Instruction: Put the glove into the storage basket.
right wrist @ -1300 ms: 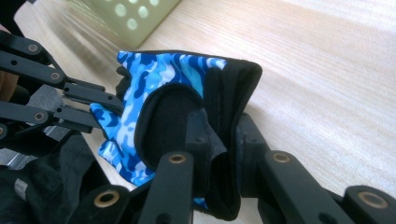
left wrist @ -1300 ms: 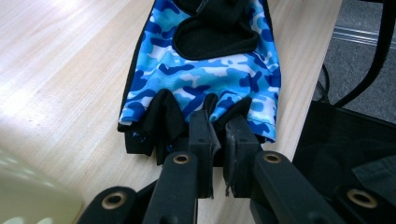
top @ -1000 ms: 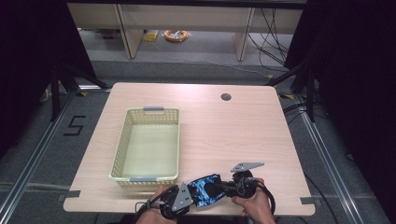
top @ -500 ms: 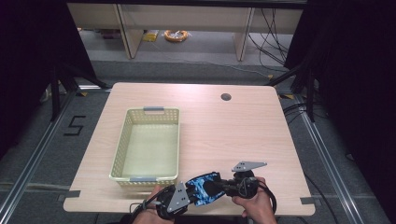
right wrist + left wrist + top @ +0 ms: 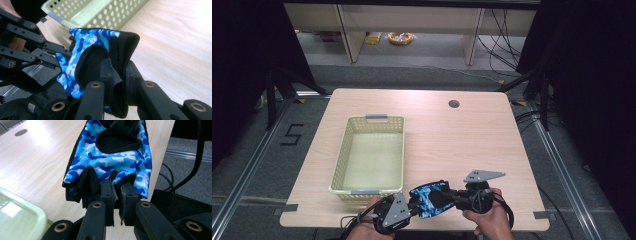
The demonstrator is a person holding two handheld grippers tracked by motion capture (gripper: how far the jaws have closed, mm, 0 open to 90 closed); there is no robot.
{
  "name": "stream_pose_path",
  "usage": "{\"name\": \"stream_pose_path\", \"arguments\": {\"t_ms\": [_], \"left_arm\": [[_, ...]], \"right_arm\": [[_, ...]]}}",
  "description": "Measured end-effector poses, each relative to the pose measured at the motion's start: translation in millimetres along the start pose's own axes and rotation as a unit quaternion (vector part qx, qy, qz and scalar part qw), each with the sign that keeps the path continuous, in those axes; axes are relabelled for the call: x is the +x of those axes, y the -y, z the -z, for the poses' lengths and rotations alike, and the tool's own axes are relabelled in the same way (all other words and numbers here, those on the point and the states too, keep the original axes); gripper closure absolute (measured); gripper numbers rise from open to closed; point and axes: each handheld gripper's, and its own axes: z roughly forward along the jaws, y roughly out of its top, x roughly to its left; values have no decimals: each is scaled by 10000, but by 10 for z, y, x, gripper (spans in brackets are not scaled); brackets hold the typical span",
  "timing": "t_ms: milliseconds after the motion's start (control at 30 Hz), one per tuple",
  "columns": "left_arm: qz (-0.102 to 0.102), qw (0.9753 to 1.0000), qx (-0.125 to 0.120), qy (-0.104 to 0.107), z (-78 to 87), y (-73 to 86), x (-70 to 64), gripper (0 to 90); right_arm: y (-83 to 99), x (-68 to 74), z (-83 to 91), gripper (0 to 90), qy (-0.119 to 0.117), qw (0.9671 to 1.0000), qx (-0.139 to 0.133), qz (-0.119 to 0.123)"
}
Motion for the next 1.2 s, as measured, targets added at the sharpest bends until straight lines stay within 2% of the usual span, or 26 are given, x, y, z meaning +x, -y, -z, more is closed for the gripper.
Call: {"name": "stream_pose_path", "arguments": {"t_ms": [33, 67, 100, 133, 167, 200, 233, 267, 300, 367, 400, 433, 467, 500, 533, 567, 633, 667, 733, 900, 1000, 1033, 1067, 1100, 1133, 1200], "left_arm": [[-144, 9999, 52, 13, 34, -27, 31, 822], [-132, 9999, 52, -10, 59, -45, 44, 822], [-101, 9999, -23, -56, 76, -65, 58, 822], [-89, 9999, -15, -67, 104, -84, 74, 822], [-158, 9998, -18, -101, 134, -107, 101, 822], [-15, 9998, -135, -147, 146, -122, 104, 822], [17, 9998, -141, -126, 174, -141, 128, 822], [-59, 9997, -150, -187, 203, -159, 155, 822], [-181, 9996, -72, -222, 241, -177, 190, 822], [-89, 9995, -145, -269, 289, -202, 232, 822], [-163, 9994, -132, -283, 321, -215, 268, 821], [-199, 9992, -85, -332, 363, -226, 299, 822], [-173, 9990, -150, -375, 387, -234, 324, 822], [-199, 9990, -60, -389, 427, -239, 361, 822], [-153, 9988, -112, -453, 449, -238, 385, 821], [-154, 9987, -103, -477, 477, -237, 414, 821], [-182, 9982, -19, -564, 542, -232, 482, 821], [-167, 9981, -11, -600, 564, -225, 518, 821], [15, 9981, -39, -612, 591, -188, 605, 821], [174, 9972, 125, -710, 652, -82, 823, 821], [94, 9962, 234, -830, 694, -38, 917, 821], [123, 9961, 268, -831, 701, -23, 952, 821], [143, 9958, 265, -860, 709, -9, 986, 821], [177, 9959, 306, -830, 718, 7, 1023, 821], [176, 9957, 344, -847, 728, 25, 1060, 821], [152, 9954, 414, -852, 738, 64, 1115, 821]], "right_arm": [[-34, 27, 15, 806, -26, 10000, -31, -15], [-72, 77, 42, 806, -41, 9999, 50, -153], [-114, 91, 51, 807, -57, 9999, 30, -87], [-161, 82, 59, 807, 18, 9999, -32, 125], [-207, 103, 69, 807, 23, 9999, -43, 150], [-245, 146, 76, 807, -21, 10000, -15, 13], [-295, 145, 83, 807, 0, 9999, -35, 134], [-340, 150, 87, 807, 34, 9997, -53, 229], [-380, 162, 86, 807, 1, 9997, -66, 214], [-459, 178, 77, 807, 27, 9996, -93, 283], [-497, 183, 64, 807, -9, 9993, -126, 352], [-541, 202, 57, 807, -78, 9995, -106, 291], [-584, 205, 45, 807, -16, 9991, -156, 395], [-627, 224, 28, 807, -68, 9991, -180, 372], [-667, 259, 18, 806, -30, 9995, -115, 286], [-712, 264, -15, 806, -11, 9990, -200, 393], [-805, 312, -66, 807, -28, 9990, -112, 437], [-852, 314, -108, 807, -24, 9983, -177, 552], [-939, 331, -186, 807, -36, 9976, -141, 684], [-1088, 369, -410, 809, -107, 9982, -51, 591], [-1156, 376, -539, 810, -142, 9984, -51, 537], [-1181, 372, -579, 810, -130, 9983, -63, 567], [-1202, 386, -614, 809, -145, 9987, -31, 481], [-1228, 365, -665, 810, -206, 9977, -107, 631], [-1245, 380, -688, 810, -176, 9985, -36, 508], [-1279, 389, -767, 810, -171, 9987, -12, 485]]}}
